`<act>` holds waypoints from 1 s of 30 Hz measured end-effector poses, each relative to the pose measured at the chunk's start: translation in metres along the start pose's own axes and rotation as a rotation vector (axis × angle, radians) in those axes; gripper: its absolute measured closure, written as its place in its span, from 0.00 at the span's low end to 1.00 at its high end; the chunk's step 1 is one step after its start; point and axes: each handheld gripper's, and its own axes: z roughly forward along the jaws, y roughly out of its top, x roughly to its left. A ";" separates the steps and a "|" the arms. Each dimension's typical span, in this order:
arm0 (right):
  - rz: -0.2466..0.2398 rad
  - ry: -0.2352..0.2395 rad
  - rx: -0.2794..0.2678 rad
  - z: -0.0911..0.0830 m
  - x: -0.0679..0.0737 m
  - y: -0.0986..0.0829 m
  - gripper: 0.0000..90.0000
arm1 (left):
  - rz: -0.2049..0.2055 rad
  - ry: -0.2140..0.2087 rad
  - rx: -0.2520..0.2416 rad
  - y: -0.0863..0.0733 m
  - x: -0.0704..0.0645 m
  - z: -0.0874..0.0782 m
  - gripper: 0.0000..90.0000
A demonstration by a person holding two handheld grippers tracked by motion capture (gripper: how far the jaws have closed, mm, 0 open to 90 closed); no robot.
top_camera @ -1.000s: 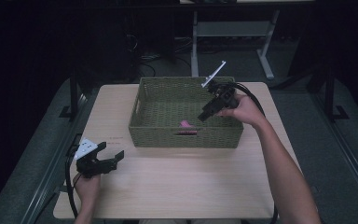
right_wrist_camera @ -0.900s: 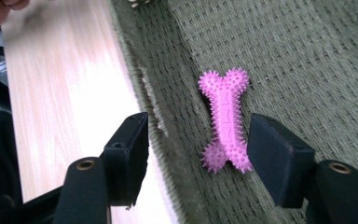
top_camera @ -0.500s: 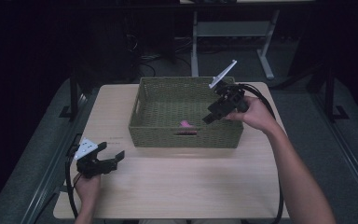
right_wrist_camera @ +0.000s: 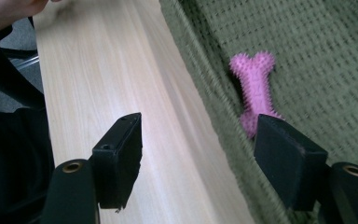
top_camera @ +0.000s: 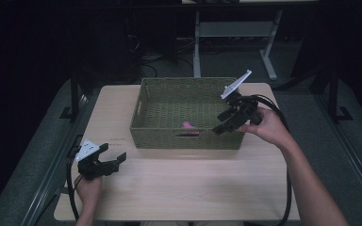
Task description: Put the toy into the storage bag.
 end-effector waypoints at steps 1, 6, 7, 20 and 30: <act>0.005 -0.002 0.000 0.000 0.003 -0.007 0.35 | 0.002 -0.001 0.000 0.000 0.000 0.000 0.15; 0.011 -0.003 -0.004 0.001 0.008 -0.017 0.35 | 0.005 -0.002 0.003 0.000 0.000 0.000 0.15; 0.013 -0.004 -0.002 0.001 0.009 -0.020 0.35 | 0.006 -0.001 0.004 0.000 0.000 0.000 0.15; 0.045 -0.002 -0.029 0.005 0.018 -0.056 0.34 | 0.008 -0.003 0.006 0.000 -0.001 0.000 0.15; 0.066 -0.010 -0.023 0.008 0.022 -0.075 0.34 | 0.016 -0.002 0.010 0.000 -0.002 0.001 0.15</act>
